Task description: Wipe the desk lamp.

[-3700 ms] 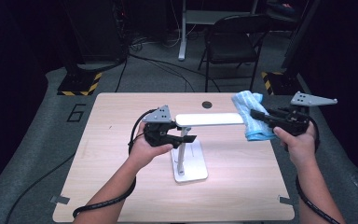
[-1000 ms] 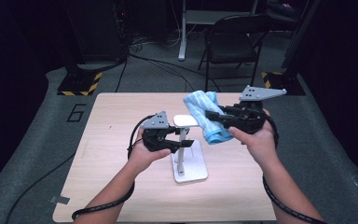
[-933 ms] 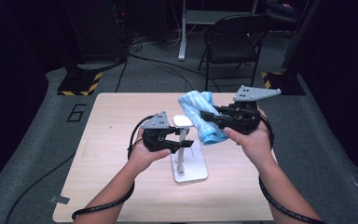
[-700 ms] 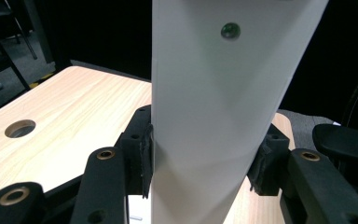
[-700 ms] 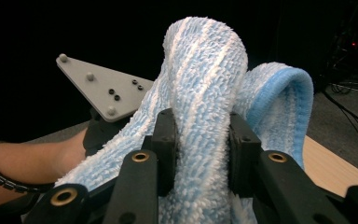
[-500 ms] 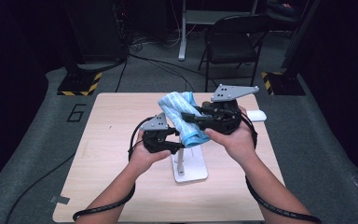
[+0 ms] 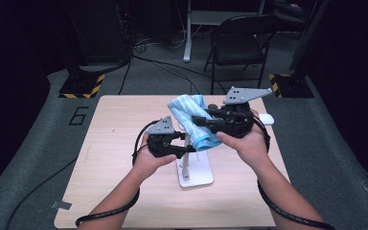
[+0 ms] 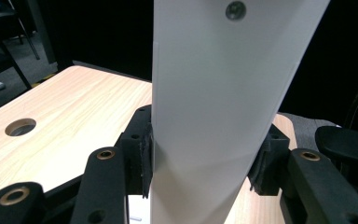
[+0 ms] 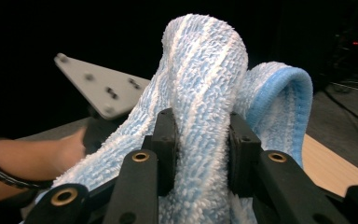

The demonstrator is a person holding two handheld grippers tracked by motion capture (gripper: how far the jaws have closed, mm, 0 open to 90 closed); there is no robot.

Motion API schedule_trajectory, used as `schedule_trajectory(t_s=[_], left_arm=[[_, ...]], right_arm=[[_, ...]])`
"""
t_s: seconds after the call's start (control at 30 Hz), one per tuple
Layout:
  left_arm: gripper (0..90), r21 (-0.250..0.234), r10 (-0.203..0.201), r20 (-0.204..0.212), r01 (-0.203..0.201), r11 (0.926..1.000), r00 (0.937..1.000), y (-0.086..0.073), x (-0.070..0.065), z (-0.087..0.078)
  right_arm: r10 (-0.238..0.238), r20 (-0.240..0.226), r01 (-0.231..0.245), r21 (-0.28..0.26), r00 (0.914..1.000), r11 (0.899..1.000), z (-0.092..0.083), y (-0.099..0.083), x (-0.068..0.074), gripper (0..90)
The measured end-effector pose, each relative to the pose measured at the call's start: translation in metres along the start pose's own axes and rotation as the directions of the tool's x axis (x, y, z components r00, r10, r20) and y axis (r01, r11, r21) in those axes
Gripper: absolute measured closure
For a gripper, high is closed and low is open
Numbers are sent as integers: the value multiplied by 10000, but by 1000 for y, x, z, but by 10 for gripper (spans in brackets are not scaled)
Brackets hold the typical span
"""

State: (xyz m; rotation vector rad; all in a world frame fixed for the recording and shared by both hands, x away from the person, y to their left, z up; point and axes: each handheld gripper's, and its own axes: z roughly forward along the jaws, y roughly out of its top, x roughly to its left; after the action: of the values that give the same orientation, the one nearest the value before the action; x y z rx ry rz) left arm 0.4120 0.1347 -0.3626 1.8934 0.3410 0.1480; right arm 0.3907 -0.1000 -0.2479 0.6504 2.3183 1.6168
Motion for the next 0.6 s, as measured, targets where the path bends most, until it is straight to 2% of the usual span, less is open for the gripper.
schedule_trajectory(t_s=[0.07,0.23,0.37,0.53,0.6], left_arm=[[510,-42,-89,27,89,10000,10000,-1,-1,0],[510,-2,-25,5,25,10000,10000,0,-1,1],[510,11,-63,-7,63,10000,10000,0,-1,1],[510,45,-66,-7,66,10000,10000,0,-1,1],[510,39,-85,90,85,10000,9999,0,0,1]], right_arm=[[55,301,-55,1,9995,10000,-8,-5,-6,692],[476,679,-478,17,9966,9989,-31,-19,-27,692],[697,1168,-701,-2,9907,9975,-52,-32,-43,692],[1008,1785,-1013,-60,9788,9948,-78,-49,-63,691],[1036,1901,-1033,-113,9763,9946,-87,-56,-71,691]])
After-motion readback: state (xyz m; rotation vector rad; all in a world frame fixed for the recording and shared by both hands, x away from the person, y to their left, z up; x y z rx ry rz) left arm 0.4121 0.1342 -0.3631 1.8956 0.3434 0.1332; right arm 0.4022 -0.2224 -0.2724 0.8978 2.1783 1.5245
